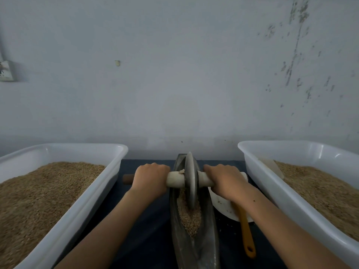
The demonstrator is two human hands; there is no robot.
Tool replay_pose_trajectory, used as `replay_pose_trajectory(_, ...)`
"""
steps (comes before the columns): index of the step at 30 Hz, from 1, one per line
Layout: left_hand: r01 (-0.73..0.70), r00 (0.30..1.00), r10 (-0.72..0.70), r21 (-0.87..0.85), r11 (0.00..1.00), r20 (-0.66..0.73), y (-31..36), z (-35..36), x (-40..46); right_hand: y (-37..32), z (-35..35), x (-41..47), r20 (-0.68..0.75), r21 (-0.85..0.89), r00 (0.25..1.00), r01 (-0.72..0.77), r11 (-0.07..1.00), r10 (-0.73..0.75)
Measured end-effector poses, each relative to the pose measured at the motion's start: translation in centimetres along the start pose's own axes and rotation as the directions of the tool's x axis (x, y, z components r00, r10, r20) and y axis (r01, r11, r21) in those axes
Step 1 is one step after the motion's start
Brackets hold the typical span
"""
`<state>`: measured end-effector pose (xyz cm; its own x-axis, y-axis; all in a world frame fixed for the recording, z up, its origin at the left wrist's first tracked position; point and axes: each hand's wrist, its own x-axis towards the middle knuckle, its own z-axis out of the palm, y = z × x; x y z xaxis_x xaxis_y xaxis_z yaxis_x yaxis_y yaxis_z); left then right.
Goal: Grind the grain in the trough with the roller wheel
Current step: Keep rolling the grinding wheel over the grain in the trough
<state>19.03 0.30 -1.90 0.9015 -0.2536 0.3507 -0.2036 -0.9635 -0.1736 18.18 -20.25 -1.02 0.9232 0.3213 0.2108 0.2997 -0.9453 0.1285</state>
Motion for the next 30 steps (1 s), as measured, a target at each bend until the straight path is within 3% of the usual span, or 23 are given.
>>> replay_pose_trajectory(4, -0.017, 0.947, 0.037, -0.067, 0.998, 0.319, -0.6, -1.2, 0.2, 0.1, -1.6, -0.5, 0.207, 0.010, 0.977, 0.056, 0.998, -0.057)
replay_pose_trajectory(6, -0.005, 0.919, 0.039, -0.087, 0.996, 0.393, -0.6, -1.4, 0.1, 0.1, -1.9, -0.7, 0.275, 0.033, 0.959, 0.063, 0.997, -0.069)
replay_pose_trajectory(10, -0.002, 0.968, 0.009, -0.029, 1.000, 0.251, -0.2, -1.1, 0.1, 0.1, -1.6, -0.4, 0.241, 0.061, 0.969, 0.031, 0.998, -0.045)
replay_pose_trajectory(14, 0.028, 0.999, -0.028, -0.015, 0.999, -0.022, 0.2, 0.1, -0.2, -0.1, -0.5, -0.2, -0.025, -0.007, 1.000, 0.014, 1.000, -0.014)
replay_pose_trajectory(17, 0.048, 0.994, -0.051, -0.031, 0.998, -0.095, 0.1, 0.8, -0.4, -0.3, 0.5, -0.2, -0.165, -0.048, 0.985, 0.038, 0.998, -0.045)
replay_pose_trajectory(20, -0.002, 1.000, 0.001, -0.015, 1.000, -0.015, -0.3, 0.4, 0.0, -0.1, 0.1, -0.4, -0.100, -0.028, 0.994, 0.039, 0.999, -0.041)
replay_pose_trajectory(23, -0.059, 0.972, 0.068, -0.046, 0.997, 0.226, -0.8, -0.7, 0.3, 0.1, -1.0, -0.7, 0.075, 0.011, 0.996, 0.049, 0.999, -0.050)
replay_pose_trajectory(26, -0.030, 0.913, 0.079, -0.129, 0.991, 0.399, -0.9, -1.2, 0.3, 0.0, -1.8, -0.9, 0.208, 0.013, 0.975, 0.074, 0.997, -0.075)
replay_pose_trajectory(30, -0.006, 0.934, 0.046, -0.113, 0.994, 0.354, -0.9, -1.0, 0.2, -0.2, -1.6, -0.6, 0.178, -0.034, 0.983, 0.057, 0.998, -0.050)
